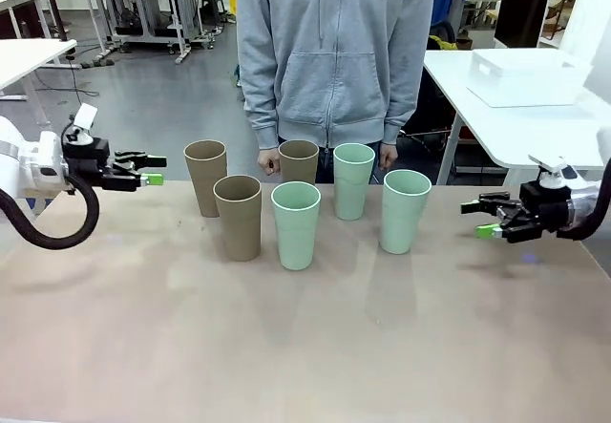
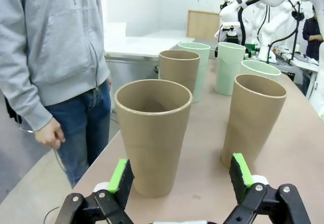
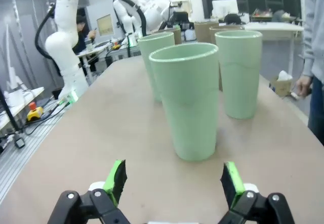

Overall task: Stack the cups and store them in the basket.
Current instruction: Pick up two Reusable plastic cups , one in each hand.

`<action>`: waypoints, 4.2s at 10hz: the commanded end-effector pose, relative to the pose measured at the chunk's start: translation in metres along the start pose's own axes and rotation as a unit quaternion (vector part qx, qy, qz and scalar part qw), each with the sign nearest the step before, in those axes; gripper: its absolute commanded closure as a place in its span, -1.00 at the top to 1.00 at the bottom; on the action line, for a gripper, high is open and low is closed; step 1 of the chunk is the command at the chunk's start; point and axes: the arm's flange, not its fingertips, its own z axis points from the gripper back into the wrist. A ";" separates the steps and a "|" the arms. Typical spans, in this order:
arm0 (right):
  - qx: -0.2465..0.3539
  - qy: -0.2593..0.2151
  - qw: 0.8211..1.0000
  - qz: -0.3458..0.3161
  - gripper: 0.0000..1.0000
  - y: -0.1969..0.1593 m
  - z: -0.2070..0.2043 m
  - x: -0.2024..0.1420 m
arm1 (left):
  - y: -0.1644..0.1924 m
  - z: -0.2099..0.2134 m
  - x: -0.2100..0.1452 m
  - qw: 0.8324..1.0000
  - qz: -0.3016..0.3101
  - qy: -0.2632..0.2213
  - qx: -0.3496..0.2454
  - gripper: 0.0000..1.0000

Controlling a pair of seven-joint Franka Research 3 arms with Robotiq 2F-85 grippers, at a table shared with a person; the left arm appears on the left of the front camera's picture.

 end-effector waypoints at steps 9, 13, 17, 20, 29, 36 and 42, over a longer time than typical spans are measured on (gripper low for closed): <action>-0.069 -0.036 0.996 0.048 1.00 0.008 -0.053 0.009 | 0.032 -0.028 -0.040 0.998 0.023 -0.060 -0.002 1.00; -0.041 -0.048 0.997 0.034 1.00 -0.002 -0.075 0.006 | 0.050 -0.030 -0.051 0.996 0.033 -0.062 -0.052 1.00; -0.049 -0.057 0.996 0.042 1.00 -0.006 -0.086 0.001 | 0.047 -0.041 -0.061 0.995 0.039 -0.066 -0.064 1.00; -0.050 -0.070 0.996 0.029 1.00 -0.013 -0.096 -0.002 | 0.048 -0.051 -0.064 0.995 0.032 -0.068 -0.067 1.00; -0.045 -0.089 0.995 0.016 1.00 -0.012 -0.119 -0.008 | 0.059 -0.083 -0.057 0.998 -0.004 -0.051 -0.037 1.00; -0.031 -0.076 0.997 0.000 1.00 -0.026 -0.148 -0.010 | 0.059 -0.108 -0.051 0.998 -0.005 -0.045 -0.050 1.00; -0.026 -0.072 0.997 -0.002 1.00 -0.025 -0.153 -0.011 | 0.058 -0.127 -0.052 0.997 -0.003 -0.051 -0.063 1.00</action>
